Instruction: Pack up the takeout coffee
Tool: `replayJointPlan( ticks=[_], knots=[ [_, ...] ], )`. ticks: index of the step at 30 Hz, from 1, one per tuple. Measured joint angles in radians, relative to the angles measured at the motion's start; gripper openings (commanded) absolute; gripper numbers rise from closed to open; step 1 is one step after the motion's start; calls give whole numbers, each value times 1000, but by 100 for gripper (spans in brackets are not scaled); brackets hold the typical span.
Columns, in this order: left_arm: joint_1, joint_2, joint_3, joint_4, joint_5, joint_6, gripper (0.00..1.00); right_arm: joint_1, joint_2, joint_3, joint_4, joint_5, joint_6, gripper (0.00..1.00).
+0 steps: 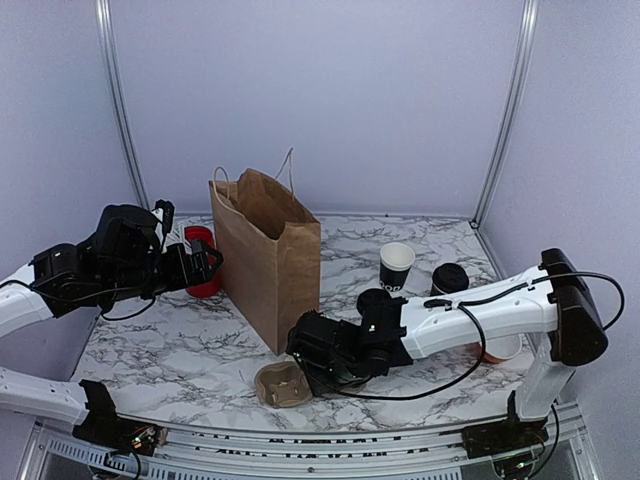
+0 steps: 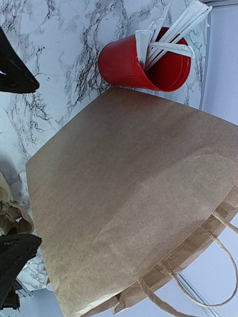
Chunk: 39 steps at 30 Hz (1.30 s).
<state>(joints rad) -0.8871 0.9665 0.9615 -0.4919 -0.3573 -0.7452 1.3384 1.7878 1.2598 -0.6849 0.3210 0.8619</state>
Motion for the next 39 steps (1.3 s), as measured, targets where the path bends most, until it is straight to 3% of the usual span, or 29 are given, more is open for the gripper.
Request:
replayJointPlan(
  ticks=[8, 31, 39],
  knots=[
    [0, 3, -3, 8, 1, -11, 99, 15, 58, 113, -10, -6, -2, 64],
    [0, 3, -4, 16, 1, -14, 99, 5, 233, 180, -27, -20, -4, 57],
    [0, 0, -4, 16, 2, -15, 99, 5, 233, 180, -33, -21, -2, 41]
  ],
)
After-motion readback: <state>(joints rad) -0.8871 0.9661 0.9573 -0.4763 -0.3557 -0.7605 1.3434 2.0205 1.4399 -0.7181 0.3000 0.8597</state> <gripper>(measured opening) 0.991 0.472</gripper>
